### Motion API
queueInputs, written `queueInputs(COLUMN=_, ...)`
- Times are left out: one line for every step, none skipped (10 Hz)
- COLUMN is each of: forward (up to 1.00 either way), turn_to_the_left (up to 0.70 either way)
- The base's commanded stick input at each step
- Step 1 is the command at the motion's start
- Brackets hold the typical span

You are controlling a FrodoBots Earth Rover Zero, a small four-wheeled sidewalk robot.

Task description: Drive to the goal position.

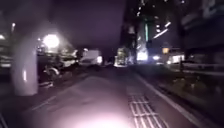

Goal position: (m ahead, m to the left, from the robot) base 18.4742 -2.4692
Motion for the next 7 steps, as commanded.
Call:
queueInputs(forward=0.45, turn_to_the_left=0.00)
queueInputs(forward=0.45, turn_to_the_left=0.00)
queueInputs(forward=0.45, turn_to_the_left=0.00)
queueInputs(forward=0.45, turn_to_the_left=0.00)
queueInputs(forward=0.45, turn_to_the_left=0.00)
queueInputs(forward=0.45, turn_to_the_left=0.00)
queueInputs(forward=0.45, turn_to_the_left=0.00)
